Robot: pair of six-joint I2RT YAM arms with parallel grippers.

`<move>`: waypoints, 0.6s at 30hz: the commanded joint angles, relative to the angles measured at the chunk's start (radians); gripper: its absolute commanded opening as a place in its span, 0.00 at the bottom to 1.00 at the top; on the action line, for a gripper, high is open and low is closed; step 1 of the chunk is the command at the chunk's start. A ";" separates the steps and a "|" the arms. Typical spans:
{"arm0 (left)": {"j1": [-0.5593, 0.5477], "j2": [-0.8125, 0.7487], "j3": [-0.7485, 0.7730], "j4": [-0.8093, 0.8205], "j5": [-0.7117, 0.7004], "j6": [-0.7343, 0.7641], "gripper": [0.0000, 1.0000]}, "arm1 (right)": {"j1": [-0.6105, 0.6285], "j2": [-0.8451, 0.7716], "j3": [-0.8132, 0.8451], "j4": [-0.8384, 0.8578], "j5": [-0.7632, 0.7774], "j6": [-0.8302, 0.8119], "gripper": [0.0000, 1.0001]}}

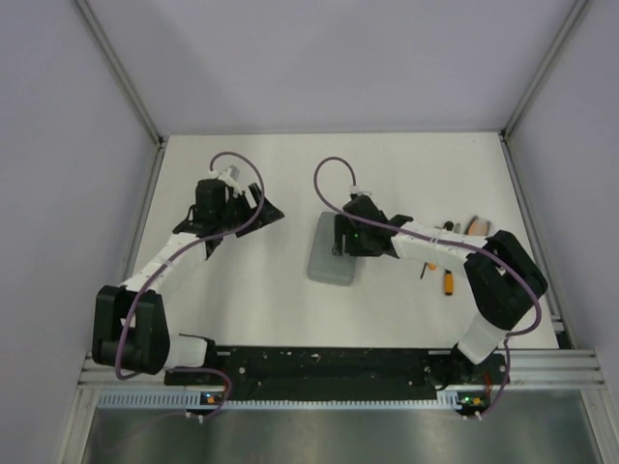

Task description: Pack the tool kit

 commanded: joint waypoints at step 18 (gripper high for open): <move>-0.195 0.337 0.028 0.214 0.053 -0.052 0.73 | -0.057 -0.219 -0.133 0.021 -0.004 0.088 0.36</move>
